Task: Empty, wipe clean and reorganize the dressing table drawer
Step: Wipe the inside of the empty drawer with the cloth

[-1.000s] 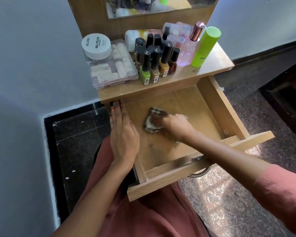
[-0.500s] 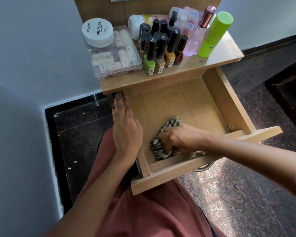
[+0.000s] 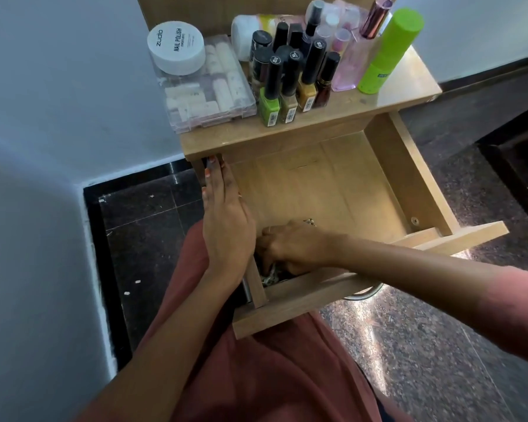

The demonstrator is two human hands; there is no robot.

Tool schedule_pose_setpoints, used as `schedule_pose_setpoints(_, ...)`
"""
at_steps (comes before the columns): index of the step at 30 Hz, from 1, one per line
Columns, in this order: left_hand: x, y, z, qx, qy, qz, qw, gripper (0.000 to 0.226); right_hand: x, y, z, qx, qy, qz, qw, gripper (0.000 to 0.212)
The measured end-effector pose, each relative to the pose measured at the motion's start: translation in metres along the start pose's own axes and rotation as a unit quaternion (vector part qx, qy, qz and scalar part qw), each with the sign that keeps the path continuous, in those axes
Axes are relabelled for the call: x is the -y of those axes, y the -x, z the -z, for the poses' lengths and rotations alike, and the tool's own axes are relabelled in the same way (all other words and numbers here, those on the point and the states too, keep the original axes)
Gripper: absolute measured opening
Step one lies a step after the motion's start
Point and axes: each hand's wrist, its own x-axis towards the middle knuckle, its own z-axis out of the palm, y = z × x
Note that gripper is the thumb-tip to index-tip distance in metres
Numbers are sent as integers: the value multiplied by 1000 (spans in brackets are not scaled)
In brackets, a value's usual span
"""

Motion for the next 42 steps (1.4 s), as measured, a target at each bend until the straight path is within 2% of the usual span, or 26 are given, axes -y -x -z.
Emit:
schedule_pose_setpoints(3,1,0,1,-3,-4,-2,1000,52,6,6,2,46,-14,-61,997,39)
schedule_pose_setpoints(7,2,0,0,0,-5,-8,1000,52,5,25,1,44,-106,-141,983,37)
schedule_pose_setpoints(12,3,0,0,-1,-8,-6,1000,51,-35,63,5,113,-149,-262,947,32)
schedule_pose_setpoints(17,2,0,-1,2,-7,-1,1000,50,-81,113,15,152,-142,-372,905,30)
schedule_pose_setpoints(19,2,0,-1,2,-6,-1,1000,50,-85,119,16,155,-140,-383,900,35)
schedule_pose_setpoints(24,2,-1,0,3,-1,4,1000,51,-71,114,10,116,-53,-369,921,35)
schedule_pose_setpoints(30,-2,1,1,0,4,13,1000,49,-45,77,7,87,-143,-348,922,33)
schedule_pose_setpoints(35,-1,1,2,3,-5,11,1000,50,-20,52,-1,36,-161,-305,938,36)
schedule_pose_setpoints(38,-2,1,2,0,-14,9,1000,49,-30,66,-6,7,-221,-327,919,38)
schedule_pose_setpoints(42,-1,3,1,-3,-17,3,1000,49,-50,93,-6,39,-155,-404,901,28)
